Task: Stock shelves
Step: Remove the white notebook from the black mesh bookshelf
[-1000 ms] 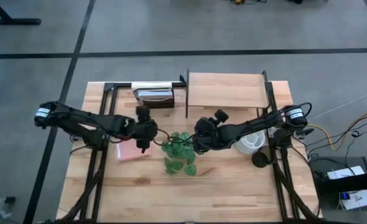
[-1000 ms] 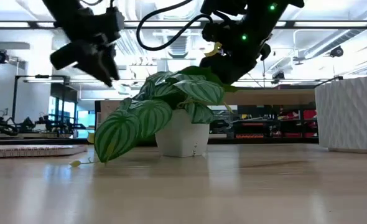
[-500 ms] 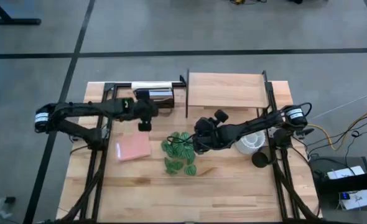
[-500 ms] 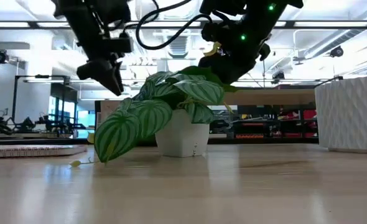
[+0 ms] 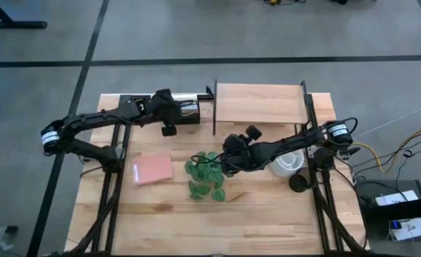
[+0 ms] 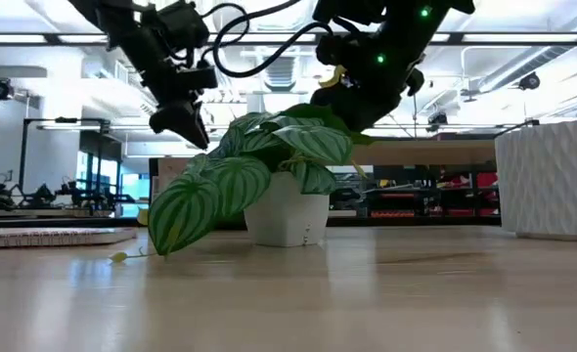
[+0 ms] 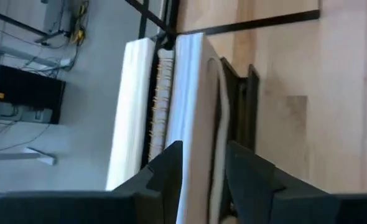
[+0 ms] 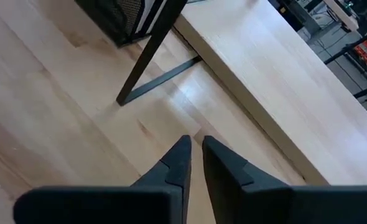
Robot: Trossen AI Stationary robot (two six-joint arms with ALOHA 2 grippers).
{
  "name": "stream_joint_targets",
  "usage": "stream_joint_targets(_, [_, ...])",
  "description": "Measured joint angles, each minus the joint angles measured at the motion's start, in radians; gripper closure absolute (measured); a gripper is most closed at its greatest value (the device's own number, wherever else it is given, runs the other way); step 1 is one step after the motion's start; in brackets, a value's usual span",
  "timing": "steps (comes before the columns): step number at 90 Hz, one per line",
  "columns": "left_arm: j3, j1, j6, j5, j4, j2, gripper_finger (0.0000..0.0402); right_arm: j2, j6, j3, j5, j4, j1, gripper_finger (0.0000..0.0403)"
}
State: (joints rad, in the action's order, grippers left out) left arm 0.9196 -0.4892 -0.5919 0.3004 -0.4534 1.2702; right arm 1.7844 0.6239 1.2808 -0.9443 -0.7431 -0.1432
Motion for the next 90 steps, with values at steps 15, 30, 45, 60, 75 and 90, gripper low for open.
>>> stream_joint_targets(15, [0.0, -0.036, -0.029, 0.001, 0.019, 0.051, 0.0294, 0.0, 0.0, 0.0, 0.0, 0.001, 0.0, 0.0375])
stream_joint_targets(30, [0.0, -0.059, -0.029, 0.004, 0.026, 0.101, 0.0299, 0.0, 0.0, 0.0, 0.0, 0.001, 0.0, 0.0379])
stream_joint_targets(45, [0.0, -0.059, -0.027, 0.005, 0.024, 0.132, 0.0303, 0.0, 0.0, 0.0, 0.0, 0.002, 0.0, 0.0374])
stream_joint_targets(60, [0.0, -0.059, -0.024, 0.005, 0.023, 0.134, 0.0303, 0.0, 0.0, 0.0, 0.0, 0.001, 0.0, 0.0376])
stream_joint_targets(75, [0.0, -0.059, -0.009, 0.005, 0.018, 0.125, 0.0303, 0.0, 0.0, 0.0, 0.0, 0.002, 0.0, 0.0379])
stream_joint_targets(90, [0.0, -0.059, -0.004, 0.032, 0.017, 0.118, 0.0303, 0.0, 0.0, 0.0, 0.0, 0.002, 0.0, 0.0373])
